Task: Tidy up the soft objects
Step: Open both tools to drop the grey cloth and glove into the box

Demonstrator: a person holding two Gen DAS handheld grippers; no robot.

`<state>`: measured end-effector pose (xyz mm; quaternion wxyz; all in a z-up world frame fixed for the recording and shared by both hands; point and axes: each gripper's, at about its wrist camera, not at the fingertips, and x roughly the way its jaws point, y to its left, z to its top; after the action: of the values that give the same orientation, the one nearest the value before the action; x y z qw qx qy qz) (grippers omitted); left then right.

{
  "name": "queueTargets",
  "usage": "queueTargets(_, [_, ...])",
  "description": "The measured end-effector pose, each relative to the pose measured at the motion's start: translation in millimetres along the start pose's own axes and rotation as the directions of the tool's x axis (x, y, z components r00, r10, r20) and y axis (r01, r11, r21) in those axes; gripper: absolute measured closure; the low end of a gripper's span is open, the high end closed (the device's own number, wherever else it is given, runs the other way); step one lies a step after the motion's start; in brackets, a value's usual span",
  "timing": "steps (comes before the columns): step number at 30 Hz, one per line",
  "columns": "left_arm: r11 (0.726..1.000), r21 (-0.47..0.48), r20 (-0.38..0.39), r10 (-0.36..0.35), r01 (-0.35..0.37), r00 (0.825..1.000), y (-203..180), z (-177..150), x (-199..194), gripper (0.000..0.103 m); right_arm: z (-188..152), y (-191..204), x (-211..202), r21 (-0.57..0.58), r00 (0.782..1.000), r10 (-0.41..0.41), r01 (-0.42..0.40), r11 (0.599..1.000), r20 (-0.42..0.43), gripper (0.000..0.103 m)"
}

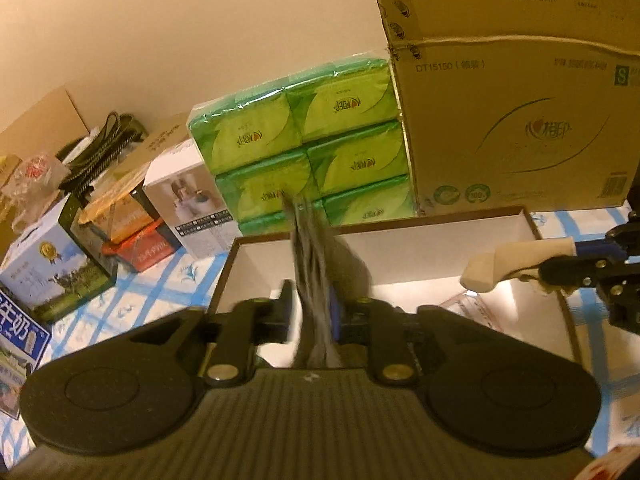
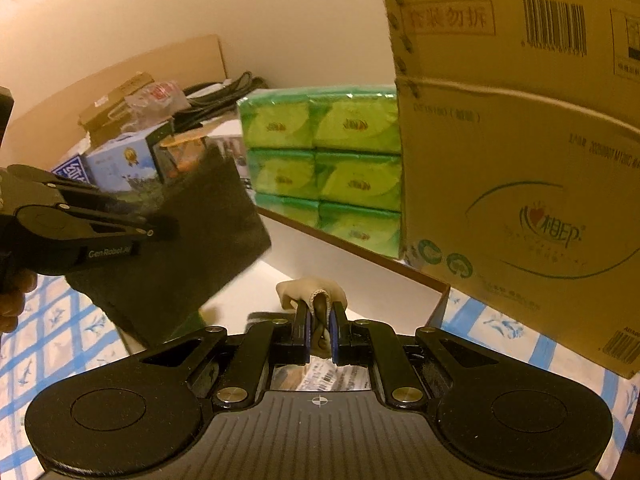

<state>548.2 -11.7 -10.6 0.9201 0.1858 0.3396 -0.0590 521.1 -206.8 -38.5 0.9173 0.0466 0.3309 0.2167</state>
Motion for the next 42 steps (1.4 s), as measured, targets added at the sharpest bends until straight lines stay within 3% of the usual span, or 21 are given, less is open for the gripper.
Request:
queueTargets(2, [1.000,0.008,-0.001,0.010,-0.010,1.000,-1,-1,4,0.067,-1,-3,3,0.007,1.000,-0.002,0.002,1.000,-0.007,0.094])
queueTargets(14, [1.000,-0.022,-0.059,-0.010,0.009,0.998,6,-15,13,0.067,-2,-5,15,0.014,0.999,-0.019,0.020,1.000,-0.025,0.094])
queueTargets(23, [0.998,-0.055,-0.074,-0.018,0.014,0.997,16,-22,9,0.067,5,-2,24,0.034,0.999,-0.049,0.048,0.998,0.019,0.093])
queueTargets(24, [0.998,-0.058,-0.074,-0.021,0.017,0.997,17,-23,8,0.065,6,-3,25,0.044,0.998,-0.054,0.053,0.998,0.017,0.087])
queueTargets(26, [0.998,-0.066,-0.079,-0.024,0.019,0.997,18,-26,5,0.061,8,-6,25,0.069,0.998,-0.056,0.054,0.996,0.024,0.059])
queueTargets(27, [0.997,-0.071,-0.084,-0.029,0.023,0.996,19,-27,4,0.058,8,-7,23,0.078,0.998,-0.049,0.046,0.996,0.036,0.037])
queueTargets(28, [0.997,-0.077,-0.087,-0.036,0.029,0.996,19,-29,3,0.058,8,-7,20,0.082,0.998,-0.041,0.036,0.996,0.056,0.031])
queueTargets(42, [0.991,-0.119,-0.091,-0.069,0.058,0.994,26,-49,-26,0.052,-12,12,-5,0.038,1.000,0.008,-0.008,0.999,-0.012,0.030])
